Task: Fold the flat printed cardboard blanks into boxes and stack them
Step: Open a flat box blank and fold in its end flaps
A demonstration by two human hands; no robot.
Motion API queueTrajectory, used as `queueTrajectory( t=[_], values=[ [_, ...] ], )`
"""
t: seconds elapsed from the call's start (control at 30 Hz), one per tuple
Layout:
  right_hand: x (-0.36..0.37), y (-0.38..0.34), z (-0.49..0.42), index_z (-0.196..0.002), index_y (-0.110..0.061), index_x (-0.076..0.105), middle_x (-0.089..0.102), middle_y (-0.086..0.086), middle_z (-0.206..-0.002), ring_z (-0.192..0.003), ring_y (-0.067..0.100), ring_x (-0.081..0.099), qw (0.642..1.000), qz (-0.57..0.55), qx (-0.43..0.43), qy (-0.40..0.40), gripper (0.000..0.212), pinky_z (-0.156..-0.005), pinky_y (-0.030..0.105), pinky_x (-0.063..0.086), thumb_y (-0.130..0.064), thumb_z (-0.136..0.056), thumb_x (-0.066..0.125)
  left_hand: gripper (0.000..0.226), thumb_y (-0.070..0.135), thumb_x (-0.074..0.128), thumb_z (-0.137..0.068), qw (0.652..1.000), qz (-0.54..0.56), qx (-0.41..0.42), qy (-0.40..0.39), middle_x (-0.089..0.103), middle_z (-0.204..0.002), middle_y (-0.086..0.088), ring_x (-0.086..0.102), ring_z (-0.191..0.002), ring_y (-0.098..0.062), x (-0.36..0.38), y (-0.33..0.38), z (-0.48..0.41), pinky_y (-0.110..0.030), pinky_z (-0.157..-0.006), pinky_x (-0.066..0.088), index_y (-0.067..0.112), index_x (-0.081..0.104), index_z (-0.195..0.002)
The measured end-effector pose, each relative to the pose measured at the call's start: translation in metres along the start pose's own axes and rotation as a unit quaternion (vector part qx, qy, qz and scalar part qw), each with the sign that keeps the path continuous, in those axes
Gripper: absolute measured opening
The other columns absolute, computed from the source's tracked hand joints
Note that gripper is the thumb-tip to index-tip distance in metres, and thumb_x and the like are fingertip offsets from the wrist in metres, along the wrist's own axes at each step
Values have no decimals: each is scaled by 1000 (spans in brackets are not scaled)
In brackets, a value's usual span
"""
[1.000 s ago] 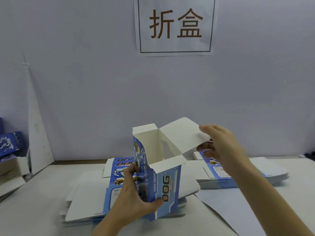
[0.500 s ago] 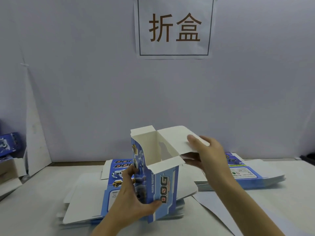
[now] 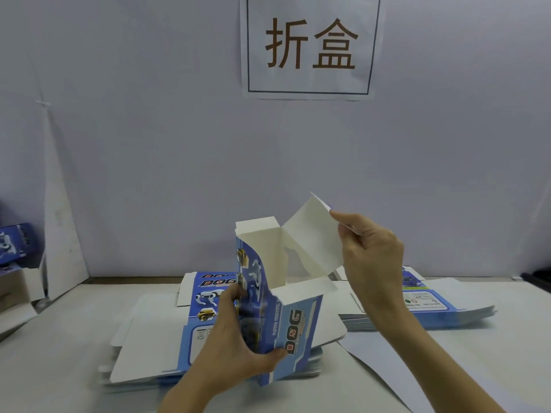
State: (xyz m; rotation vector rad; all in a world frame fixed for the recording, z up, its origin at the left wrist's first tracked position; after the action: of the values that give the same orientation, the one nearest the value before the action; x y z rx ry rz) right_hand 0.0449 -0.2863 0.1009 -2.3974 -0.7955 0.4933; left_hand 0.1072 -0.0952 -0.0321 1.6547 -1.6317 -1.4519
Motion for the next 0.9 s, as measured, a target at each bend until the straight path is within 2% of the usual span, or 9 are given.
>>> queueTrajectory(
  t=[0.07,0.13,0.23,0.33,0.5,0.63,0.73,0.83,0.9],
  values=[
    [-4,-5,-10,-93,-24,71,66,-10,-77,-68,-2,61,994,-63,77,-49,12,-53,13,50,-22,-94,59,99,49,86,-49,1000,6,-4,3,34,-122,33,50,-112,4,-2,-1,-1,-18,-83,53,51,14,-117],
    [-7,-11,-24,-86,-21,69,66,-1,-83,-75,12,64,951,-189,230,-83,19,-50,24,54,-33,-95,56,98,46,88,-51,1000,18,-6,-1,36,-121,30,50,-110,8,-3,-2,-1,-15,-79,53,51,16,-117],
    [-8,-19,-42,-85,-12,65,64,10,-80,-68,23,64,862,-287,408,-97,14,-44,27,52,-19,-94,57,97,44,87,-53,1000,10,-8,-4,36,-120,32,50,-110,9,-2,0,-1,-13,-77,53,53,14,-117],
    [-5,-24,-48,-87,-7,61,66,11,-65,-53,22,67,804,-323,467,-179,11,-44,32,54,-17,-91,62,95,43,86,-52,1000,18,-4,-6,39,-118,29,46,-109,19,-2,-1,-1,-9,-71,52,52,16,-116],
    [0,-16,-49,-77,-14,60,62,9,-81,-72,20,60,893,-145,378,-198,19,-50,28,47,-4,-92,55,99,49,85,-50,1000,4,-10,-6,34,-121,34,48,-110,13,-2,-1,0,-11,-80,51,55,12,-116],
    [1,-18,-43,-69,-20,56,58,5,-76,-69,16,55,928,-106,299,-195,25,-39,19,44,-11,-92,53,103,63,79,-42,1000,-12,-8,-2,32,-124,33,49,-115,0,-2,-2,0,-25,-91,53,53,11,-118],
    [4,-20,-41,-70,-30,59,60,-1,-77,-70,14,55,955,-45,212,-203,28,-44,20,43,-14,-93,51,101,58,82,-45,1000,1,-11,-5,32,-119,38,48,-114,4,-2,0,1,-16,-85,52,58,10,-115],
    [2,-20,-41,-72,-29,63,62,-2,-74,-67,16,60,954,-85,211,-194,26,-45,21,45,-20,-94,52,99,60,84,-46,1000,8,-5,2,34,-120,35,46,-112,14,-6,7,2,-9,-76,50,52,15,-117],
    [-5,-21,-38,-83,-24,64,68,0,-68,-63,16,67,914,-218,279,-197,21,-47,23,51,-35,-96,51,94,57,81,-45,1000,9,17,21,38,-122,27,44,-109,19,-8,17,3,-6,-74,49,43,22,-117]
  ],
)
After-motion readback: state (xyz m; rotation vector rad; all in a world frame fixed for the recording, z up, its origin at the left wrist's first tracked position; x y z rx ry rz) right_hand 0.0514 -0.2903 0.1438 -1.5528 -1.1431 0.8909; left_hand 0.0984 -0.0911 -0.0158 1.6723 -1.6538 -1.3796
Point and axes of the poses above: each hand's wrist, its own z-axis away from the middle knuckle, its own x-axis out of the palm, y = z × x, the point moved 1 cm from there along -z, towards the middle knuckle
